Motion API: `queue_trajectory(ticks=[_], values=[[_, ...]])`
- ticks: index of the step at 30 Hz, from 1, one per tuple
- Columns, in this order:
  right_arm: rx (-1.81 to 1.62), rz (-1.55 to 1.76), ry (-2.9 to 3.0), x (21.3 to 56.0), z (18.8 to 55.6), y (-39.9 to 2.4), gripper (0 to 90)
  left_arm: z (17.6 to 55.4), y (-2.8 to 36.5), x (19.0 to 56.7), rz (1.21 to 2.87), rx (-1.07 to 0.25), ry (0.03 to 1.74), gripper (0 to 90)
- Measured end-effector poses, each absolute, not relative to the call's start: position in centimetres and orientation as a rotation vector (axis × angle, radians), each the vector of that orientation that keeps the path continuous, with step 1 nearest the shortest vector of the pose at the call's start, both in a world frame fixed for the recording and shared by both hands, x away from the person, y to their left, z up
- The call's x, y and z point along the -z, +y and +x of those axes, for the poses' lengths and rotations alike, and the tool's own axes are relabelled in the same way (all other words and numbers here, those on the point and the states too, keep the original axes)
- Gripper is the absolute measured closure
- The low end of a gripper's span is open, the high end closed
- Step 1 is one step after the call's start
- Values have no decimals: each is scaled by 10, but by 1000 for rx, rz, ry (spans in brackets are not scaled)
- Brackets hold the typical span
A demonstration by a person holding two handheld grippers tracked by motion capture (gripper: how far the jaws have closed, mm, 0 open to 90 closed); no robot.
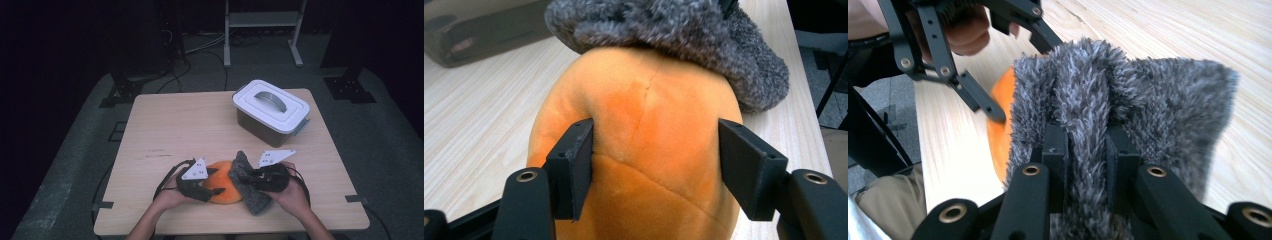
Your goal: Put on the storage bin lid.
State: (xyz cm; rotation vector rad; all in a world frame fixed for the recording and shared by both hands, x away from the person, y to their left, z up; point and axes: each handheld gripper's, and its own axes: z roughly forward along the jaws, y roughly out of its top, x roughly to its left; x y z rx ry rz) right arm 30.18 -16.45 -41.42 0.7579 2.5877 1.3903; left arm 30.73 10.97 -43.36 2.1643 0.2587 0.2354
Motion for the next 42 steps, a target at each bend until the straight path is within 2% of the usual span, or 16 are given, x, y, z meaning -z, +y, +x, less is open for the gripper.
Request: queue_trajectory(ticks=[3, 7, 14, 16, 20, 23, 33, 36, 41, 42], values=[[-1396, 764, 2596, 416, 302, -167, 741, 308, 109, 432, 2164, -236, 256, 336], [-1382, 737, 2615, 418, 300, -161, 737, 311, 110, 426, 2103, -216, 315, 219], [-1384, 695, 2638, 421, 300, -159, 726, 316, 104, 432, 2109, -180, 350, 179], [-1382, 692, 2637, 421, 300, -158, 726, 317, 105, 433, 2106, -177, 354, 200], [-1358, 667, 2635, 420, 299, -157, 733, 314, 108, 433, 2136, -199, 316, 361], [-1360, 645, 2638, 418, 299, -159, 741, 315, 112, 434, 2135, -196, 306, 419], [-1431, 676, 2586, 405, 300, -162, 758, 312, 108, 432, 2136, -196, 278, 417], [-1425, 666, 2607, 410, 301, -156, 759, 312, 109, 430, 2142, -186, 274, 378], [-1426, 673, 2624, 414, 300, -155, 758, 316, 110, 421, 2078, -163, 337, 201], [-1431, 672, 2625, 414, 300, -155, 758, 318, 108, 423, 2101, -170, 345, 195]])
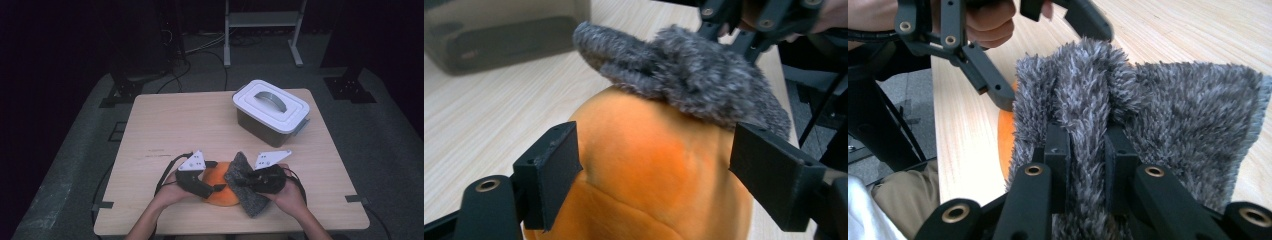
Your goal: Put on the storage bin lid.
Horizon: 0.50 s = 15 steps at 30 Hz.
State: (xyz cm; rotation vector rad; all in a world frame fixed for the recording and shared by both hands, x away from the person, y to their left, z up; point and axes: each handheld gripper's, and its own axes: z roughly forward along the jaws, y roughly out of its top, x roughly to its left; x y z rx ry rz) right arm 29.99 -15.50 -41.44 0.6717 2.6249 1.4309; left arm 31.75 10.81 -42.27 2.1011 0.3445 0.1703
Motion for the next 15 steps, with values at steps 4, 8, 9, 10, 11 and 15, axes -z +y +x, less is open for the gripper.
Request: queue_trajectory(ticks=[4, 8, 9, 10, 11, 15], values=[[-1426, 670, 2634, 415, 301, -158, 757, 317, 108, 429, 2124, -173, 328, 314], [-1417, 695, 2644, 416, 304, -168, 756, 316, 110, 429, 2124, -167, 327, 369], [-1411, 697, 2642, 417, 304, -170, 757, 316, 109, 429, 2123, -172, 324, 369], [-1402, 708, 2637, 416, 303, -172, 756, 315, 108, 429, 2126, -176, 323, 368], [-1407, 712, 2631, 415, 303, -172, 756, 314, 106, 429, 2126, -182, 323, 367], [-1375, 678, 2620, 411, 300, -161, 755, 312, 103, 428, 2145, -206, 302, 362]])
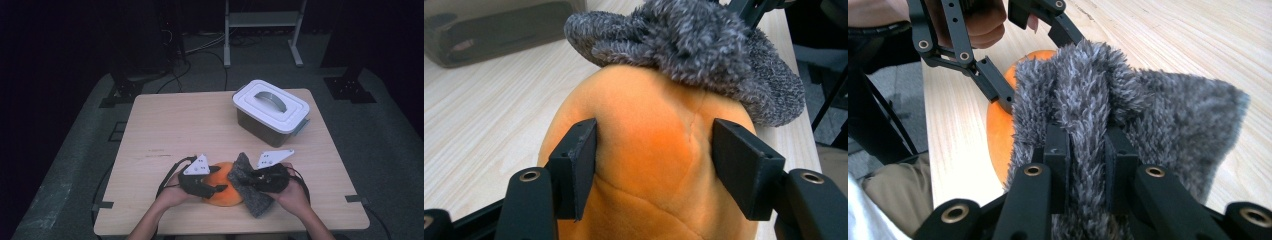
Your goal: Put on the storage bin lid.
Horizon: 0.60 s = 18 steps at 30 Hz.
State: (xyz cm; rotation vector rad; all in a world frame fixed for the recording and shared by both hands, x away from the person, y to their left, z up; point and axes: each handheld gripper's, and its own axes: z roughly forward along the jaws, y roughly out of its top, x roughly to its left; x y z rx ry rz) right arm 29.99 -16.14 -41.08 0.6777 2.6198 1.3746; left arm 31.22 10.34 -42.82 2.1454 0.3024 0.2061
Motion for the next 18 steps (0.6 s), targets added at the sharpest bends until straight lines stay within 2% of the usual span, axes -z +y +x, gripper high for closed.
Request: queue_trajectory(ticks=[8, 18], values=[[-1391, 671, 2648, 414, 301, -167, 751, 314, 108, 427, 2145, -162, 302, 365], [-1421, 766, 2695, 423, 307, -168, 706, 313, 104, 428, 2148, -175, 311, 355]])
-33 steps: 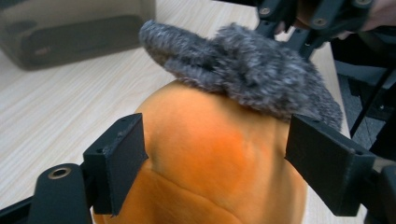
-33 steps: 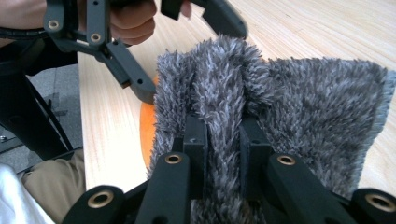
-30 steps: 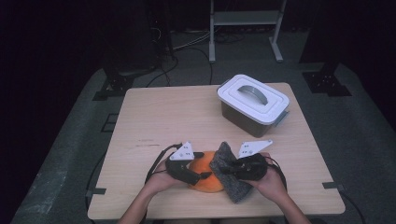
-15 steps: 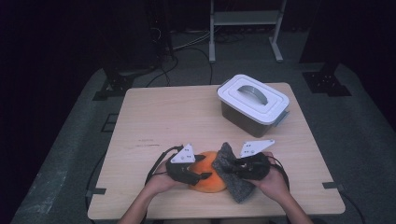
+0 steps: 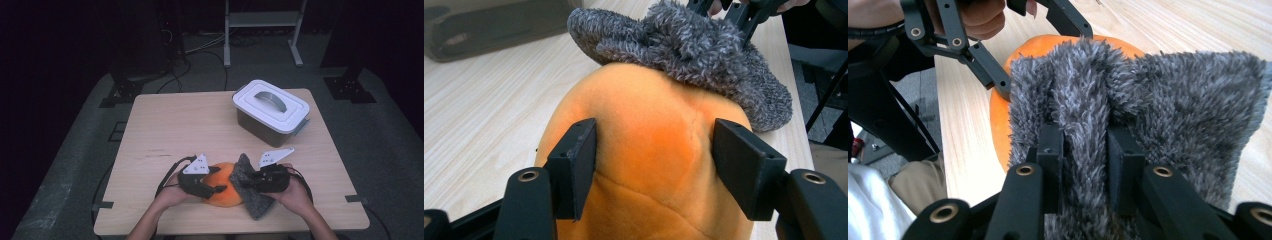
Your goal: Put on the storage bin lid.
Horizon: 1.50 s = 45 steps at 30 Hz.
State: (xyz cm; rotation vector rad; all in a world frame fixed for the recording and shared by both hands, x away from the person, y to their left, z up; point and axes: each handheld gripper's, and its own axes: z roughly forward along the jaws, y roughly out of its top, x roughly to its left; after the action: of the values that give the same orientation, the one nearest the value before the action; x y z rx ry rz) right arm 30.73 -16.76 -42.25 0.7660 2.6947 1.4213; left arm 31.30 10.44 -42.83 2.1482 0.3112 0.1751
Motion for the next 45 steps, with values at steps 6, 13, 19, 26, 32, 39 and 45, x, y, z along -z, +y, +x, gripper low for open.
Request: queue_trajectory(ticks=[6, 13, 19, 26, 32, 39, 45], values=[[-1383, 749, 2701, 423, 305, -163, 672, 313, 103, 428, 2157, -175, 308, 350], [-1357, 661, 2713, 423, 299, -158, 532, 314, 103, 429, 2157, -172, 307, 350], [-1298, 619, 2690, 422, 296, -155, 639, 315, 104, 426, 2152, -173, 301, 269], [-1263, 602, 2691, 417, 295, -158, 762, 318, 106, 427, 2178, -162, 345, 246], [-1211, 686, 2705, 418, 301, -173, 793, 320, 118, 430, 2188, -133, 342, 405], [-1407, 679, 2626, 402, 301, -160, 793, 320, 117, 431, 2182, -131, 332, 413], [-1395, 705, 2661, 413, 305, -166, 789, 319, 122, 434, 2154, -123, 324, 409]])
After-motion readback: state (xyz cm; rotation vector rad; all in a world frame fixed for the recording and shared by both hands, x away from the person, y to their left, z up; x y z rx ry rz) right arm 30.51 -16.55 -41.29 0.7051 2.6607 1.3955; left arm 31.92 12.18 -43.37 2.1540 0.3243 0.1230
